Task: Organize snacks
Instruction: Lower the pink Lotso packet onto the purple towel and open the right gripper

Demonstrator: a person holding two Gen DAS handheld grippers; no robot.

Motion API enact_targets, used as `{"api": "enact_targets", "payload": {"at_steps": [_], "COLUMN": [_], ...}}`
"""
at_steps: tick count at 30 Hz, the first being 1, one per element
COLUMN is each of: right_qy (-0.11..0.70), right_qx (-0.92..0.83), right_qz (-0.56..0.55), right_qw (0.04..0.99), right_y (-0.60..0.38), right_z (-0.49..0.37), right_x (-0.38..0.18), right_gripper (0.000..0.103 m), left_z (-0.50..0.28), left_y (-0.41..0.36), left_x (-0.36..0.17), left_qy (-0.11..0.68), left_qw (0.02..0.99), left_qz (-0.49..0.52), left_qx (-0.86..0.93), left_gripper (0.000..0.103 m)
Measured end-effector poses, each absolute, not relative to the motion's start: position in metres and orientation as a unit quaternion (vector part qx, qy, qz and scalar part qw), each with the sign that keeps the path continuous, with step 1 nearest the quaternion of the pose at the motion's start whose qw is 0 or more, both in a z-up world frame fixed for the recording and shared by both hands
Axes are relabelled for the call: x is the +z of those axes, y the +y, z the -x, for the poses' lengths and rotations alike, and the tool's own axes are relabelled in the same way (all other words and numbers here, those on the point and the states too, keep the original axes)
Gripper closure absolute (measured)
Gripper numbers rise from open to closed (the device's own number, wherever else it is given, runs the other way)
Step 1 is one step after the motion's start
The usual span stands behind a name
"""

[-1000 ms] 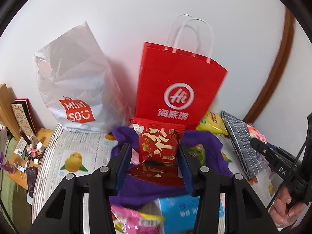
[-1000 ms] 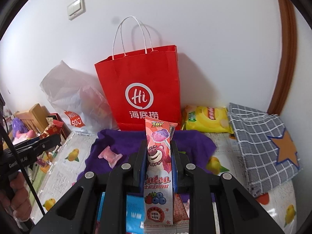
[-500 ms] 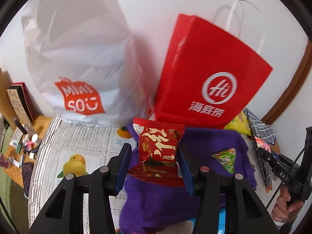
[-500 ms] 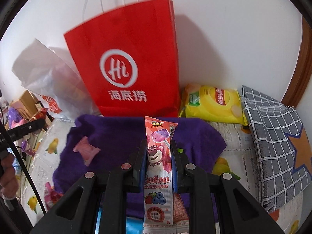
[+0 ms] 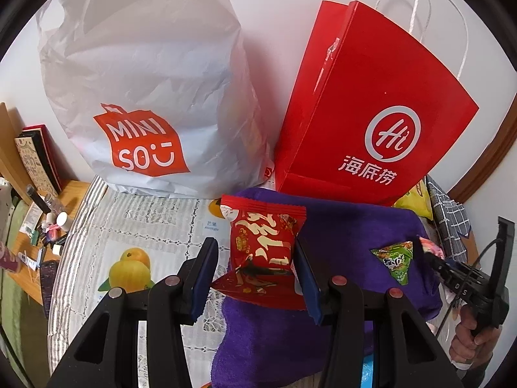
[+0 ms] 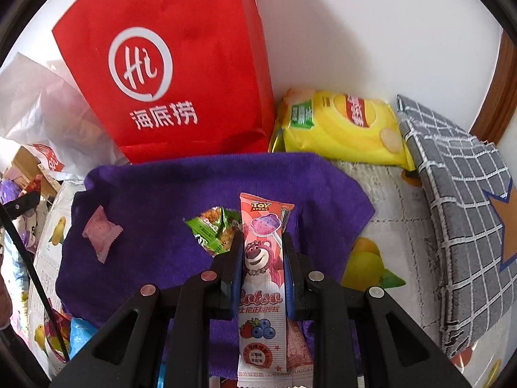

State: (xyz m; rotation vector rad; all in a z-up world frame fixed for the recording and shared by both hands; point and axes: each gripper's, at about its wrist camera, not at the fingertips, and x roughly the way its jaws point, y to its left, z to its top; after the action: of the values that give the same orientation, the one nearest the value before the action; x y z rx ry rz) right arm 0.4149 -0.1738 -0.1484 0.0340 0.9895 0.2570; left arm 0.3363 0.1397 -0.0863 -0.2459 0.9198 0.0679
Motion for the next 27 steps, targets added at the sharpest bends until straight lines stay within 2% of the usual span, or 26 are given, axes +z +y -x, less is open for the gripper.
{"api": "enact_targets", "payload": {"at_steps": [10, 23, 27], "right_qy": [0.512, 0.516, 0.482], "right_qx": [0.107, 0.1, 0.11], "right_qz": [-0.016, 0.01, 0.018], "right_qw": [0.852, 0.851, 0.869], "right_y": [-0.172, -0.162, -0.154], "right_z": [-0.427, -0.424, -0.412], "right_x": [-0.177, -0.176, -0.154], "right_gripper": [0.082, 0.077, 0.067], "left_z": [-0.343, -0.347, -0.35], "left_y": [0.139, 0.125, 0.119], "left_x": [-0.098, -0.109, -0.117], "left_qy": [0.463, 0.485, 0.498], "left_qw": [0.876, 0.866, 0.859], "left_qz": [0.133, 0.119, 0.114], "left_qx": [0.02, 0.017, 0.016], "left_gripper": [0.057, 0.057, 0.057]}}
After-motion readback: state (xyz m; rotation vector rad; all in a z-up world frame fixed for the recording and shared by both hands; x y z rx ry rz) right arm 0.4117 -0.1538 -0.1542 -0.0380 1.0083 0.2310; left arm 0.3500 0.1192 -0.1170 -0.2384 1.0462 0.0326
